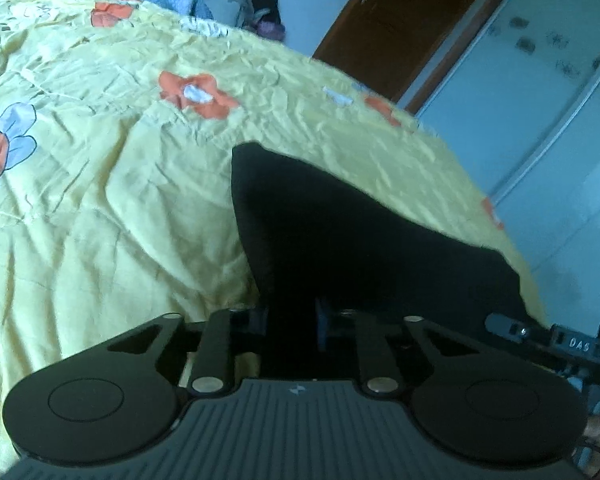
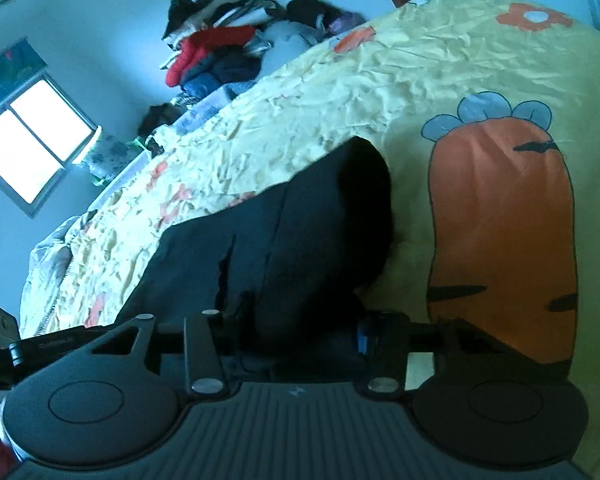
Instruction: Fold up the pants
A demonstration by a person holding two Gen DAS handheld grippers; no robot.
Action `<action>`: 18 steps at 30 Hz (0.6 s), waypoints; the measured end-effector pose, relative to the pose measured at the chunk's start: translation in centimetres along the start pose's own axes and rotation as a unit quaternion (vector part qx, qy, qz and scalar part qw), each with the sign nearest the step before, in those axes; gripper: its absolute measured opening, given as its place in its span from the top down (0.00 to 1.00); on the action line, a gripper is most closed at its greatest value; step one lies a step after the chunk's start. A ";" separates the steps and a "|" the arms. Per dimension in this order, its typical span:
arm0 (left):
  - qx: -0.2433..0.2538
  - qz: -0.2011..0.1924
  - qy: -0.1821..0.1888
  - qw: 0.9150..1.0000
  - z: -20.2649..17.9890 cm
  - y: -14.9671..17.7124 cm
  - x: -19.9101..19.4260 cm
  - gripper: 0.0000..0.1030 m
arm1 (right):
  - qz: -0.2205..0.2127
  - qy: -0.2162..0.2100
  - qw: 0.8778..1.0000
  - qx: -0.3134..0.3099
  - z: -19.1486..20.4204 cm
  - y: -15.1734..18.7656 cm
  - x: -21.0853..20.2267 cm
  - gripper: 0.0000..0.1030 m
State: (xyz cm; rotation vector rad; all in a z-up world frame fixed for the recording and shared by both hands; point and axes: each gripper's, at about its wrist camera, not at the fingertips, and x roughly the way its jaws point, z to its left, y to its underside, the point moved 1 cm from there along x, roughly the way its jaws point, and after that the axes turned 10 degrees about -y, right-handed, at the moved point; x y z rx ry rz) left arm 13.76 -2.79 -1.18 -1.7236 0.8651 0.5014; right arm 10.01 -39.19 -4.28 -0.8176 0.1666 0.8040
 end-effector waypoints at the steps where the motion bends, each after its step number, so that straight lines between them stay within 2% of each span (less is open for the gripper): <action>1: -0.006 0.000 0.003 1.000 0.2 0.0 -0.1 0.84 | -0.006 -0.005 1.000 0.007 -0.1 0.0 -0.2 0.62; 3: -0.014 -0.012 0.006 1.000 0.4 0.0 -0.6 0.85 | -0.018 -0.022 0.999 0.015 0.1 0.1 -0.6 0.67; 5: 0.002 -0.033 -0.001 0.999 0.1 -0.2 -1.4 0.85 | -0.027 -0.031 0.999 0.009 1.1 -0.2 -0.7 0.69; 9: 0.024 -0.081 -0.018 0.996 0.0 -1.1 -3.5 0.87 | -0.036 -0.051 0.998 -0.019 4.2 -1.4 -0.2 0.73; 13: 0.016 -0.119 -0.049 0.992 1.9 -3.1 -5.2 0.88 | -0.036 -0.067 0.996 -0.050 6.9 -2.7 1.8 0.76; 16: 0.011 -0.129 -0.080 0.988 3.9 -4.7 -5.6 0.91 | -0.047 -0.086 0.993 -0.066 8.5 -3.9 3.5 0.86; 18: 0.023 -0.107 -0.097 0.989 4.9 -5.5 -5.2 0.91 | -0.038 -0.084 0.993 -0.068 9.1 -4.8 5.2 0.86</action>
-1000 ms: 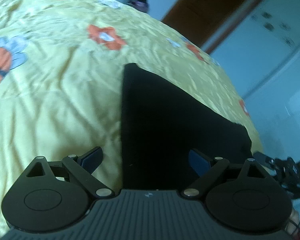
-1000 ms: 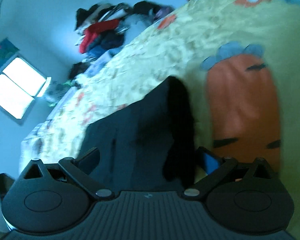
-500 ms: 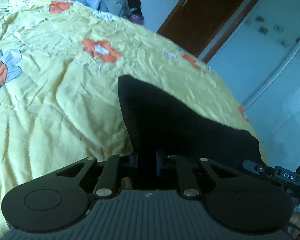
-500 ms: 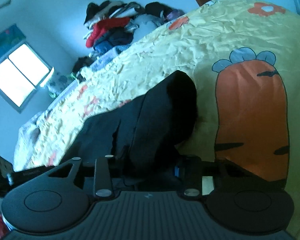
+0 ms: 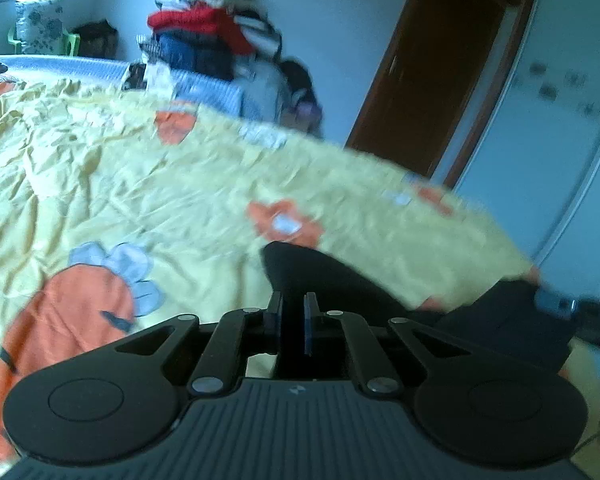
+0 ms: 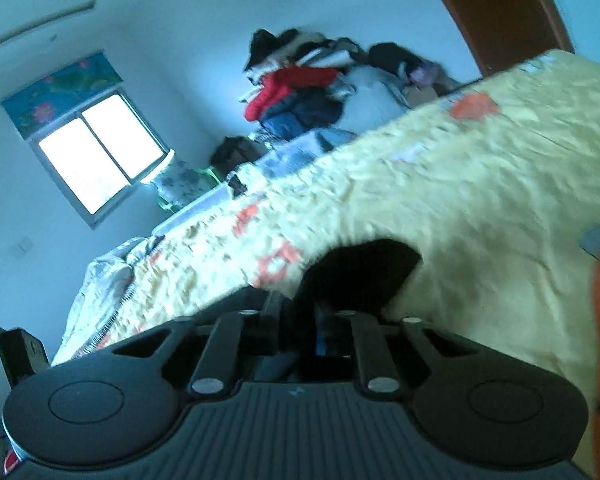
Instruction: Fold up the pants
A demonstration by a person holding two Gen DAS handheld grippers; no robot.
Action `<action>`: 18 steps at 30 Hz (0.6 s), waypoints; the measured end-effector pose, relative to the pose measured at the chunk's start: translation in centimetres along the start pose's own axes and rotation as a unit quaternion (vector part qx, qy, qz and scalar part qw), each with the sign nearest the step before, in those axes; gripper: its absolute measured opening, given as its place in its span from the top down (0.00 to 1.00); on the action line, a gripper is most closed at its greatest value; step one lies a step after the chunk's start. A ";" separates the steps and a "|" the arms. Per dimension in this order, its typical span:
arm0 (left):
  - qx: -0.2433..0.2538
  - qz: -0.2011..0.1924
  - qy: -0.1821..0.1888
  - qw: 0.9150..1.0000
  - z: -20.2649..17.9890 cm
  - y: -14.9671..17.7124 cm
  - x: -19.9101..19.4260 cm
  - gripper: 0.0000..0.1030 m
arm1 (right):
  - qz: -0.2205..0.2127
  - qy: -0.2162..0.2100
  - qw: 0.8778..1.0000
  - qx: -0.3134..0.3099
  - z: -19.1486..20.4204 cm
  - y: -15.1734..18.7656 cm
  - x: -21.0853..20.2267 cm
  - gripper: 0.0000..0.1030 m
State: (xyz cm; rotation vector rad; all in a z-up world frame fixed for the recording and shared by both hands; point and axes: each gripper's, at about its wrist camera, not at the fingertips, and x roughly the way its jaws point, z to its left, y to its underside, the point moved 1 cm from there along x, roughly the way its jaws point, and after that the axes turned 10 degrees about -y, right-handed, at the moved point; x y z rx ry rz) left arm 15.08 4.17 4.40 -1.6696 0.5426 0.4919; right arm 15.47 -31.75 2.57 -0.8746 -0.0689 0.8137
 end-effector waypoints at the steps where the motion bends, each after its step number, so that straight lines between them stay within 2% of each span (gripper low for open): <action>1: 0.009 0.011 -0.018 1.000 0.4 0.0 0.2 0.92 | 0.005 0.022 1.000 -0.009 0.2 -0.2 0.7 0.86; 2: 0.017 0.017 -0.032 0.999 0.7 0.1 0.2 0.83 | 0.007 0.063 0.997 -0.033 0.8 -0.1 1.3 0.86; 3: 0.023 0.018 -0.051 0.998 1.1 0.3 -0.1 0.82 | 0.010 0.094 0.994 -0.059 1.5 0.1 1.6 0.86; 4: 0.029 0.015 -0.072 0.997 1.7 0.6 -0.4 0.82 | 0.014 0.114 0.989 -0.090 2.5 0.5 1.8 0.86; 6: 0.035 0.003 -0.110 0.993 2.4 0.9 -1.1 0.78 | 0.015 0.123 0.983 -0.138 4.5 1.5 2.1 0.86; 7: 0.034 -0.002 -0.112 0.993 2.6 0.9 -1.4 0.77 | 0.018 0.129 0.978 -0.163 5.5 2.1 2.3 0.86; 8: 0.033 -0.003 -0.103 0.994 2.5 0.8 -1.6 0.69 | 0.017 0.139 0.971 -0.192 6.4 2.7 2.7 0.86; 9: 0.032 0.000 -0.091 0.995 2.3 0.7 -1.7 0.57 | 0.014 0.146 0.967 -0.208 6.9 3.4 2.8 0.86; 10: 0.031 0.002 -0.080 0.996 2.1 0.7 -1.9 0.50 | 0.018 0.150 0.965 -0.214 7.1 3.8 3.2 0.84; 11: 0.035 -0.001 -0.071 0.997 1.6 0.8 -2.2 0.38 | 0.031 0.150 0.967 -0.205 6.7 4.2 3.6 0.82; 12: 0.045 -0.004 -0.067 0.997 0.9 1.1 -2.4 0.31 | 0.039 0.159 0.967 -0.193 6.2 4.2 4.0 0.78; 14: 0.074 -0.009 -0.062 0.995 -0.5 1.8 -2.6 0.29 | 0.055 0.222 0.958 -0.173 4.3 4.5 4.1 0.62; 15: 0.089 -0.007 -0.058 0.994 -1.1 2.3 -2.7 0.28 | 0.073 0.253 0.952 -0.154 2.8 4.7 4.0 0.44; 16: 0.101 -0.002 -0.050 0.994 -1.5 2.7 -2.8 0.28 | 0.074 0.252 0.957 -0.124 1.3 4.9 3.3 0.31; 18: 0.112 0.006 -0.035 0.993 -2.3 3.5 -2.5 0.27 | 0.042 0.227 0.971 -0.058 -0.5 4.9 1.0 0.28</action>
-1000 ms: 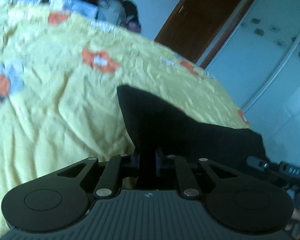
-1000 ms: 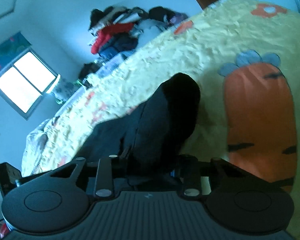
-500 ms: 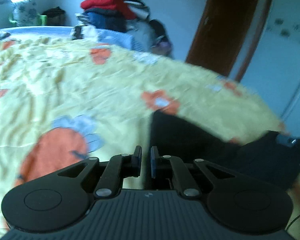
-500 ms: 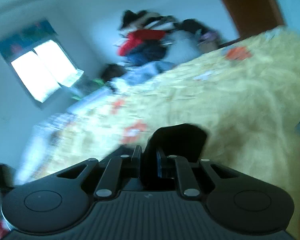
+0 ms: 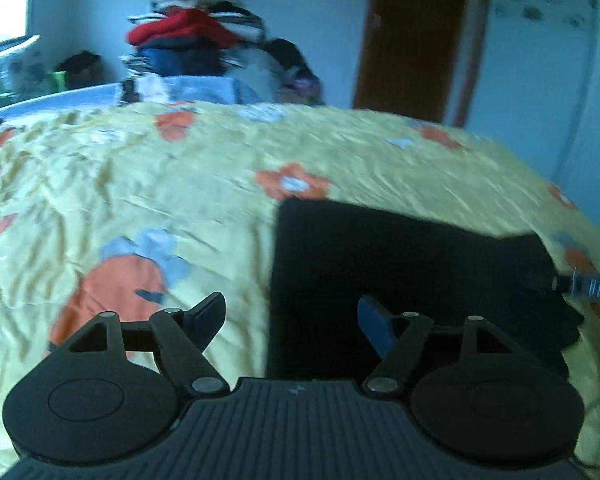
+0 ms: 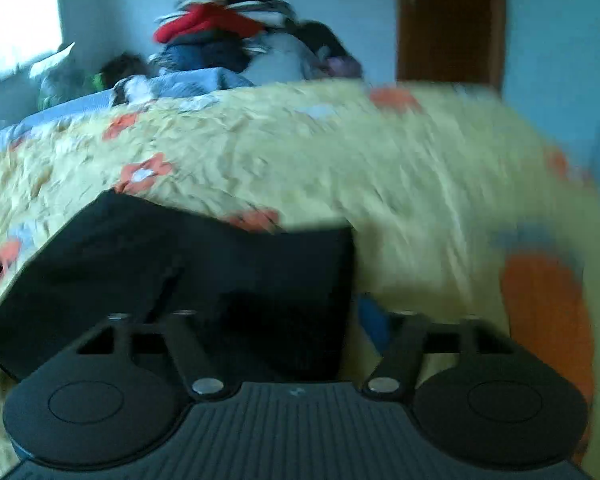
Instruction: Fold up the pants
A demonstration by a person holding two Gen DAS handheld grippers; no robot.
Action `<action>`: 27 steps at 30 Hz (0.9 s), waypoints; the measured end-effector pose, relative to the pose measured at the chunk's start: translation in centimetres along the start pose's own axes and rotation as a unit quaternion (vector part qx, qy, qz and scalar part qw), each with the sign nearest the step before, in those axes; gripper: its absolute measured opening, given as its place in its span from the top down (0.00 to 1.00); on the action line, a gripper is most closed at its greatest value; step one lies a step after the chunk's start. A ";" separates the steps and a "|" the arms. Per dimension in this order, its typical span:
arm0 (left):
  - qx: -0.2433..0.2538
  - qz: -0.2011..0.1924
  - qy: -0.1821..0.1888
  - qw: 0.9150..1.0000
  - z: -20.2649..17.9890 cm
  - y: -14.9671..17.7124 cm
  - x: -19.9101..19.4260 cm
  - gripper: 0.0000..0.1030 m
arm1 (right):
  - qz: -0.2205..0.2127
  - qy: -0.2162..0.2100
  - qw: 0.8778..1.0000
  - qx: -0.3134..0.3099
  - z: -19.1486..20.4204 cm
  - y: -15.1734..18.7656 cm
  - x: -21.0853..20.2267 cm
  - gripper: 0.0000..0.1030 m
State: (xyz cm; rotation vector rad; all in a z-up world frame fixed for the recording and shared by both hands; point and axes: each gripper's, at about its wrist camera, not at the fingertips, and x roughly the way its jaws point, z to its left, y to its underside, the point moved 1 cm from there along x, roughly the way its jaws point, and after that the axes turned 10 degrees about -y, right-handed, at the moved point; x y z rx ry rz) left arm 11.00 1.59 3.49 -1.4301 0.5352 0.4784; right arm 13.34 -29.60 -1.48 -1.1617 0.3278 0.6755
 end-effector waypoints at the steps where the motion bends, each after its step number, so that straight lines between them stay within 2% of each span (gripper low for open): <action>1: 0.003 0.001 0.004 1.000 -0.5 0.2 0.1 0.27 | -0.020 0.008 1.000 0.013 -0.4 -0.1 -0.8 0.28; 3: 0.008 0.002 0.007 1.000 -1.6 0.3 0.5 0.27 | -0.075 0.045 0.996 -0.017 0.8 -0.5 -2.4 0.27; 5: 0.009 0.003 0.013 1.000 -2.5 0.3 0.8 0.25 | -0.103 0.017 0.993 -0.052 2.6 -0.9 -3.1 0.27; 6: 0.014 0.006 0.019 1.000 -3.1 0.4 1.1 0.20 | -0.093 -0.008 0.993 -0.066 3.6 -1.0 -2.6 0.27; 8: 0.027 0.023 0.014 0.999 -3.8 1.0 1.9 0.18 | -0.034 -0.049 0.995 -0.084 5.0 -0.6 -0.4 0.25; 9: 0.035 0.028 0.006 0.999 -4.1 1.5 2.2 0.18 | 0.003 -0.049 0.995 -0.085 5.3 0.0 1.0 0.24; 10: 0.044 0.026 0.000 0.999 -4.3 2.0 2.3 0.18 | 0.032 -0.031 0.994 -0.095 5.4 0.7 2.3 0.23; 11: 0.051 0.022 -0.005 0.998 -4.3 2.3 2.1 0.17 | 0.025 -0.014 0.992 -0.123 5.8 1.4 2.4 0.22; 12: 0.057 0.015 -0.013 0.998 -4.3 2.6 1.6 0.17 | 0.022 0.003 0.990 -0.138 6.0 1.7 2.2 0.12; 13: 0.059 0.008 -0.021 0.998 -4.2 2.8 1.1 0.17 | 0.030 0.020 0.991 -0.126 5.9 1.8 2.0 0.01; 16: 0.052 -0.008 -0.051 0.997 -4.2 2.9 -1.0 0.12 | 0.037 0.027 0.999 -0.029 5.1 2.0 0.0 0.01; 18: 0.040 -0.024 -0.074 0.996 -4.4 3.2 -2.4 0.03 | 0.048 0.019 0.998 0.029 4.9 2.6 -1.3 0.01; 20: 0.041 -0.034 -0.098 0.994 -5.0 4.1 -3.7 0.02 | 0.063 0.017 0.996 0.065 5.4 3.7 -2.2 0.01; 22: 0.050 -0.029 -0.120 0.991 -5.7 4.8 -4.4 0.02 | 0.075 0.015 0.995 0.068 5.8 5.1 -3.4 0.01; 24: 0.053 -0.022 -0.136 0.989 -6.1 5.8 -4.8 0.02 | 0.081 -0.007 0.995 0.056 6.7 6.2 -4.3 0.01; 27: 0.036 -0.010 -0.133 0.990 -6.1 7.1 -4.9 0.02 | 0.081 0.006 0.997 0.016 8.5 7.6 -4.7 0.01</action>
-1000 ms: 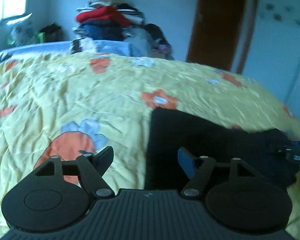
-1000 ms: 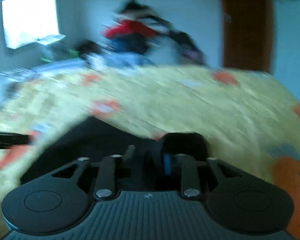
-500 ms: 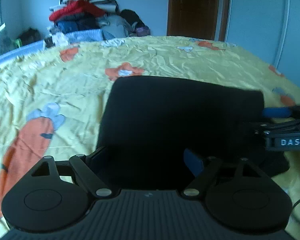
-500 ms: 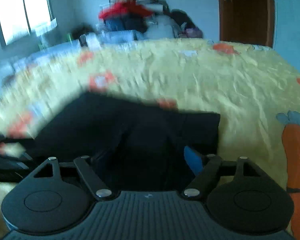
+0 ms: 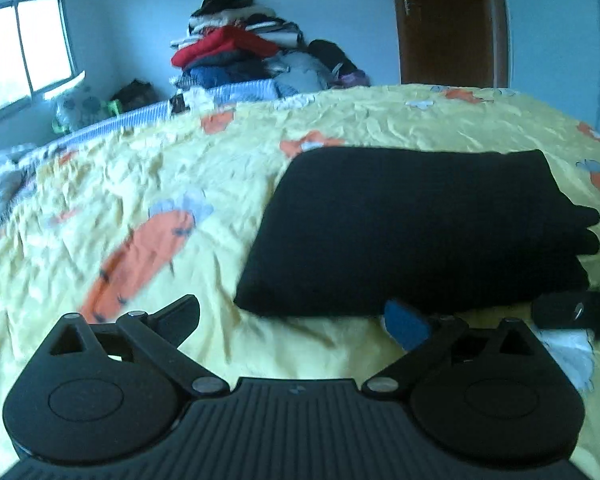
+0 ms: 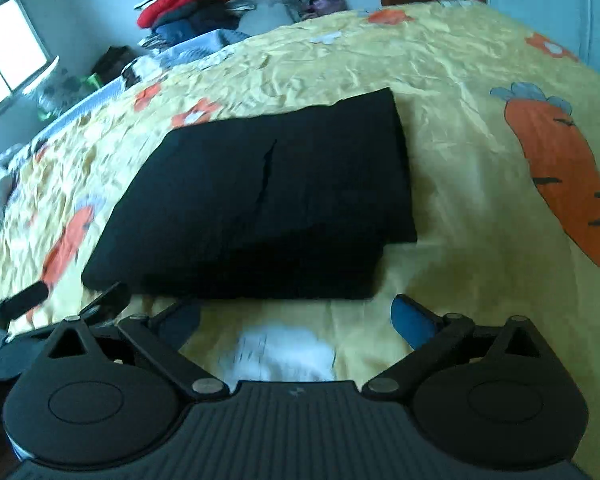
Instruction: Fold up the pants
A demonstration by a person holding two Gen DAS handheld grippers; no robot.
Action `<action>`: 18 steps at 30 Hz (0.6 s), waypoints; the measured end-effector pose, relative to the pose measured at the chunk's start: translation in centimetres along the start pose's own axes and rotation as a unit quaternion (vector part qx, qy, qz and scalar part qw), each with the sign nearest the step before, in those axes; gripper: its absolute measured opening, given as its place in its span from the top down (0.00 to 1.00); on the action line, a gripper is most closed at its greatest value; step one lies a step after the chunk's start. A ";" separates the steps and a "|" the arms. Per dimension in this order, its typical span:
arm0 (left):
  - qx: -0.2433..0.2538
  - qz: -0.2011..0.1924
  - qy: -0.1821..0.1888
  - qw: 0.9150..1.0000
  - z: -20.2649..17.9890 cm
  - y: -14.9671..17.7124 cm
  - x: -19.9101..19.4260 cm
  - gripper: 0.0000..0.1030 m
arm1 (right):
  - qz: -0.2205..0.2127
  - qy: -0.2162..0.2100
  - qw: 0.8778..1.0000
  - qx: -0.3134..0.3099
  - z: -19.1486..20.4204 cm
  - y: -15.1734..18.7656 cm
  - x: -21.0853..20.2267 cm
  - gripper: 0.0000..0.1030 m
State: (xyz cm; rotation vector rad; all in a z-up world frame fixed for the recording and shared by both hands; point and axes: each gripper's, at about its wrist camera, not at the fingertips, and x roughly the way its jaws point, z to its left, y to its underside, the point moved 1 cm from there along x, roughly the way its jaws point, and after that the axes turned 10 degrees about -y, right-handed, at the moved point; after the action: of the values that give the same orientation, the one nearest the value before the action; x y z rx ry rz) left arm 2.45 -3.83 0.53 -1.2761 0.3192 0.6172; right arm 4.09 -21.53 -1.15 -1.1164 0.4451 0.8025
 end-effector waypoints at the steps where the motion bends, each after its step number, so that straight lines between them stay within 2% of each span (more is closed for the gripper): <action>1: -0.010 0.009 0.007 1.000 0.1 0.3 0.1 0.02 | -0.001 0.006 1.000 -0.018 0.6 0.5 0.1 0.01; 4: -0.028 0.023 0.013 0.999 0.3 0.9 0.5 0.04 | 0.003 0.028 0.998 -0.053 1.4 1.9 1.0 0.01; 9: -0.038 0.026 -0.003 0.999 0.4 1.6 1.1 0.02 | -0.015 0.051 0.995 -0.086 1.9 2.9 2.1 0.00; 13: -0.041 0.036 0.004 0.998 0.1 2.2 1.5 0.02 | -0.029 0.050 0.994 -0.090 1.8 3.0 2.4 0.00; 18: -0.032 0.021 -0.002 0.999 -0.1 2.4 1.2 0.01 | -0.048 0.050 0.993 -0.092 1.4 3.2 2.3 0.00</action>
State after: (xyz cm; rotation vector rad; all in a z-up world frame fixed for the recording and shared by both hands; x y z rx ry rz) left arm 1.96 -3.19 -2.07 -1.3324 0.3242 0.6701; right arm 3.06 -18.74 -4.16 -1.3437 0.4033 0.7164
